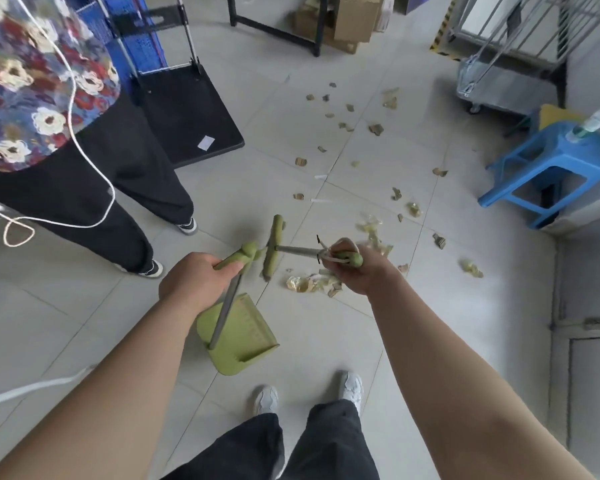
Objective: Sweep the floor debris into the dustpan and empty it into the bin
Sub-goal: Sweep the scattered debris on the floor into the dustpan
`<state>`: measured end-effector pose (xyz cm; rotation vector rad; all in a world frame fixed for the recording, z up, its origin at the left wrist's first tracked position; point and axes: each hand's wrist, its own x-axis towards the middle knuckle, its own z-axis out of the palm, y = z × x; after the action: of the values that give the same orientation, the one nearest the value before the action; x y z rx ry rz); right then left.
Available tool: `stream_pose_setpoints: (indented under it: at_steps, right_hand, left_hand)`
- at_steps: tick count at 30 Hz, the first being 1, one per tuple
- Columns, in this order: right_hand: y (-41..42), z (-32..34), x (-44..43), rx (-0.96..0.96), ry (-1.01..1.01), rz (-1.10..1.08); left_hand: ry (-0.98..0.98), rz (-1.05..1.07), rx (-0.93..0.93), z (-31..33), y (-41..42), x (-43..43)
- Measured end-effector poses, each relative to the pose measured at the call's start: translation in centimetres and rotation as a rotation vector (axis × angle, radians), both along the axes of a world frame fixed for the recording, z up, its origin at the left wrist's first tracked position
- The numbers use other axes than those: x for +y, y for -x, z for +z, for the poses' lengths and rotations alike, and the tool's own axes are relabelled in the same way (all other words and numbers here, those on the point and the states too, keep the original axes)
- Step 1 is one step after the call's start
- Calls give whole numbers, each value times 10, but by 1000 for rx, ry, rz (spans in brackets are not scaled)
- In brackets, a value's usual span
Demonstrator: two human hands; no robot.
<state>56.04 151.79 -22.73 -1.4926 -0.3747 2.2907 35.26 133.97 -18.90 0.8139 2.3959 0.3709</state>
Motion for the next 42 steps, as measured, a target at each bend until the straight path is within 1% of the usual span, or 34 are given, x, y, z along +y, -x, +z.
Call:
stream_pose_setpoints:
  at_steps: [1,2,3,6,8,12,19,25,28,31,34,36,39,42]
  right_hand:
    - [3,-8,2,9,73,19]
    - [5,-14,-2,-8,-23,92]
    - [6,-14,0,-30,-13,115]
    - [0,-15,5,-114,-21,288]
    - [-15,-18,14,-167,61,322]
    - [-59,-20,48,-234,97,418]
    - [-150,-13,132,-331,107,466]
    - [-194,-8,206,-396,61,519]
    - [-207,-10,231,-397,12,503]
    - [-218,-14,243,-366,-52,443]
    - [-235,-18,247,-301,-82,357]
    - [-252,-19,250,-248,-88,249]
    - [-282,-14,257,-169,-168,110]
    - [-307,-1,258,-85,-229,62]
  left_hand:
    - [1,14,5,-1,1,-2]
    - [3,29,10,-1,1,-3]
    - [4,44,14,-1,0,-4]
    - [2,84,16,-3,-8,-3]
    - [5,114,25,-4,-18,2]
    - [42,155,50,-4,-47,23]
    - [67,178,119,-3,-109,79]
    - [54,190,123,-6,-154,121]
    - [46,190,115,-8,-172,137]
    - [36,185,115,-8,-185,152]
    - [19,170,124,-7,-195,168]
    - [11,144,130,-7,-201,178]
    - [-14,105,132,-5,-211,196]
    - [-49,76,127,-2,-222,214]
